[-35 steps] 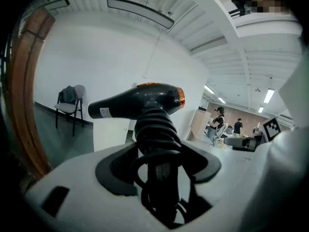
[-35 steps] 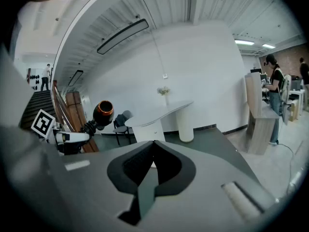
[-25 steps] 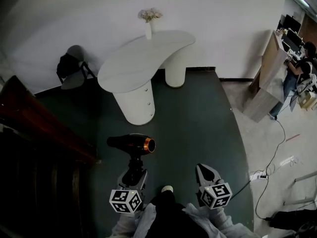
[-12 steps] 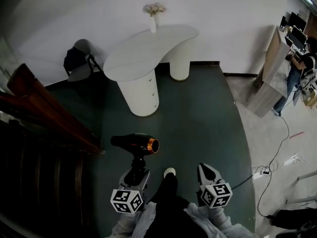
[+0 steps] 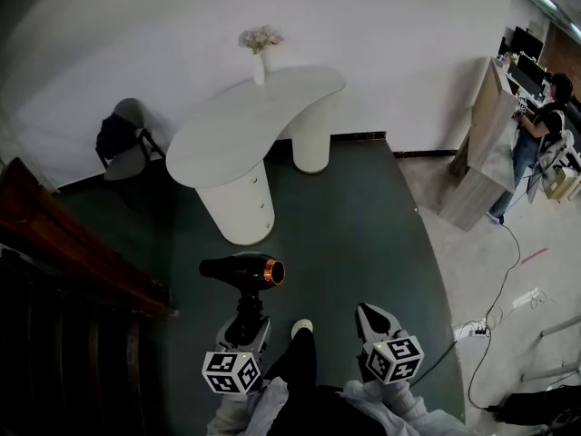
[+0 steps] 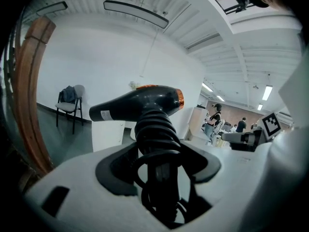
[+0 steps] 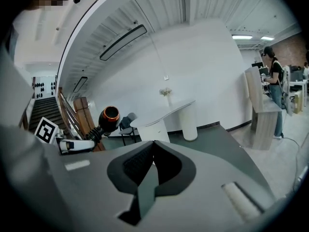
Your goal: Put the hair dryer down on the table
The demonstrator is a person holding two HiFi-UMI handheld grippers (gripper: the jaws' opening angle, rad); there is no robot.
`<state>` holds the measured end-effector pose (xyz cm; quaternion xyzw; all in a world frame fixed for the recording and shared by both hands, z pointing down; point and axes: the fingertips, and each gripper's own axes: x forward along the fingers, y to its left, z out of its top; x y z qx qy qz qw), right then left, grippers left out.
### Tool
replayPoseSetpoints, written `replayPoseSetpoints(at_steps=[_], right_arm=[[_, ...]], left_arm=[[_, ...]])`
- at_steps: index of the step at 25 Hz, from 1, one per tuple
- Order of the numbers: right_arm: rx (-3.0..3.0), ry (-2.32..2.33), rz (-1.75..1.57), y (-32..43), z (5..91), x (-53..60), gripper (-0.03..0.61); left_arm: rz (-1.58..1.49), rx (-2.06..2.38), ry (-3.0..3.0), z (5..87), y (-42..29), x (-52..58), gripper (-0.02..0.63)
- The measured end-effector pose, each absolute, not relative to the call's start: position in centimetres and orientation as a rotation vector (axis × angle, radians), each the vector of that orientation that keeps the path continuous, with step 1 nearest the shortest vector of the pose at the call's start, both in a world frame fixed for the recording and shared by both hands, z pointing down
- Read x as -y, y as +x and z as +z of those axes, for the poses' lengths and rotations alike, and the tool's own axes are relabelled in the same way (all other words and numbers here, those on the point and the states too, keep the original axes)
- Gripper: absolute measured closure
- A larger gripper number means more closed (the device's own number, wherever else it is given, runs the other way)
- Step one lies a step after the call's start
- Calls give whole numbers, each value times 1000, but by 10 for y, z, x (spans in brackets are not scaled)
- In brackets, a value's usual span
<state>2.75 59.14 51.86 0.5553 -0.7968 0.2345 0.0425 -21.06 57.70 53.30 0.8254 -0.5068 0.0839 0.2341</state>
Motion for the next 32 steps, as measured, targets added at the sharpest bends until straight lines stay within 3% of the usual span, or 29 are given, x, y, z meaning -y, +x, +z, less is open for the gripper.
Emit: replayPoseSetpoints(at_steps=[12, 23, 32], right_arm=[[2462, 1762, 643, 29, 492, -385, 569], [2414, 1747, 753, 41, 524, -312, 569], [2479, 1657, 742, 75, 520, -171, 569]], left_arm=[[230, 1364, 2368, 512, -206, -363, 347], [288, 1323, 2328, 539, -191, -289, 347], [296, 1374, 2296, 544, -150, -169, 347]])
